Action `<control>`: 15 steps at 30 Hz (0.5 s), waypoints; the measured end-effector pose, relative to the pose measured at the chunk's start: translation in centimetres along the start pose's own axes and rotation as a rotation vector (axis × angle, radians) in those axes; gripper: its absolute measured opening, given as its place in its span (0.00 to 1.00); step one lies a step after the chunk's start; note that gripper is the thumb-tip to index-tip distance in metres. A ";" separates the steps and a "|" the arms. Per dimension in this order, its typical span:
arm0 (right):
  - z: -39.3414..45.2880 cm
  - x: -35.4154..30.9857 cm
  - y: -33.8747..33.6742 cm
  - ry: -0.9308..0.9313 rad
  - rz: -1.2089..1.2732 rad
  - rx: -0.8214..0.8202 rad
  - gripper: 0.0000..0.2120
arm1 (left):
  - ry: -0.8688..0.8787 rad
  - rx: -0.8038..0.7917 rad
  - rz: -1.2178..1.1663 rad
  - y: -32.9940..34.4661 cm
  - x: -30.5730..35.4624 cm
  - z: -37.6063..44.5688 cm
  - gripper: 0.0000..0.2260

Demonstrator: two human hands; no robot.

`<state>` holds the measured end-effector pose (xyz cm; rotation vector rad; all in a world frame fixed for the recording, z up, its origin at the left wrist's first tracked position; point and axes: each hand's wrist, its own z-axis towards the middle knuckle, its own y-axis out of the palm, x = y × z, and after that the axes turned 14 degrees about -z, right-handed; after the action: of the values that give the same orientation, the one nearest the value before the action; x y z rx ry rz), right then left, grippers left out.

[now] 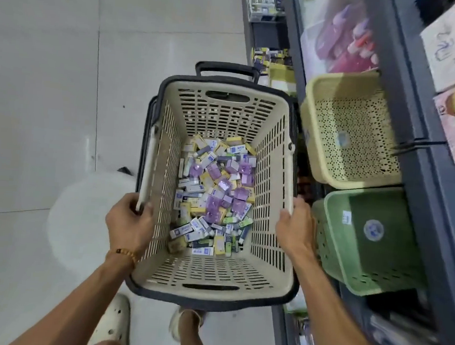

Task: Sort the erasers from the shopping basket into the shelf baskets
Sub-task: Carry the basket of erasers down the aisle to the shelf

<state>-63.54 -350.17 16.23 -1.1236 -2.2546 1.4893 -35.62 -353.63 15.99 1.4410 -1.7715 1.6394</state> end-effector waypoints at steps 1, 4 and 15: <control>0.2 0.2 0.8 0.019 -0.008 0.011 0.12 | -0.014 -0.005 0.006 0.4 -0.8 -0.2 0.02; 0.3 1.1 2.4 0.031 -0.062 0.063 0.10 | -0.029 0.017 -0.007 1.6 -3.0 -1.4 0.04; -0.7 1.4 1.7 0.015 -0.144 0.205 0.16 | -0.040 -0.053 -0.093 3.3 -4.8 -6.0 0.03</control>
<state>-63.34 -348.36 14.80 -0.8908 -2.0681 1.6033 -38.45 -346.80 12.12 1.5188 -1.7282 1.5164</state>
